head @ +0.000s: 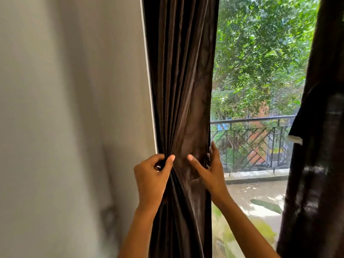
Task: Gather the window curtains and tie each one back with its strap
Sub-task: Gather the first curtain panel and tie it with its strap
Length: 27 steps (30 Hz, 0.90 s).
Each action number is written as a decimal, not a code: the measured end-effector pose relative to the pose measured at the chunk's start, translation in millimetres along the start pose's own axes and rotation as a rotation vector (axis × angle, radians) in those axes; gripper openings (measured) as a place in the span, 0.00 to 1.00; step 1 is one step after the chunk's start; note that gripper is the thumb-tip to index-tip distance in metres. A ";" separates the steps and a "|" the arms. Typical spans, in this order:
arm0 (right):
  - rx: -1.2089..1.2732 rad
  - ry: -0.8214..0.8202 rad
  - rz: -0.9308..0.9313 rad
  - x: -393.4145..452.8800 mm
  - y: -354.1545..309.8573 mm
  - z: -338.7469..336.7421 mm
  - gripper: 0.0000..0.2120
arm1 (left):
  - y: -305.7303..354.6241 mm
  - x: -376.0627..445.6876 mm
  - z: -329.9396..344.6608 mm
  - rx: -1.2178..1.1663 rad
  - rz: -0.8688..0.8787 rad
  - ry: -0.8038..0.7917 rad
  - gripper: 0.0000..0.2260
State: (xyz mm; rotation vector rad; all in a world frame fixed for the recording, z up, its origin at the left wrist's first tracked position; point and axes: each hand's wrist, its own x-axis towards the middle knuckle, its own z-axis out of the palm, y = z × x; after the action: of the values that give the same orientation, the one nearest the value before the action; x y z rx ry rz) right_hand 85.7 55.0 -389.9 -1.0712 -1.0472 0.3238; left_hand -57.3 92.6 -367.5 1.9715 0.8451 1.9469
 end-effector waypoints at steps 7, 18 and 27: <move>-0.365 0.102 -0.301 -13.8 -2.4 10.7 0.29 | 7.3 -4.7 2.4 -0.005 -0.003 0.033 0.03; -0.417 -0.264 -0.360 -28.4 -2.0 17.1 0.28 | 13.9 -21.1 9.4 -0.045 -0.021 0.077 0.07; -0.442 -0.301 -0.407 -34.1 -4.6 10.9 0.25 | 24.4 -28.0 19.6 0.045 -0.121 -0.052 0.21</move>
State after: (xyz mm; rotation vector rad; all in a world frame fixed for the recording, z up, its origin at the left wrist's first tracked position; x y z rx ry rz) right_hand 58.2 35.9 -403.6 -1.1856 -1.6256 -0.0878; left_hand -31.1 61.8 -378.8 1.9388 0.9787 1.8172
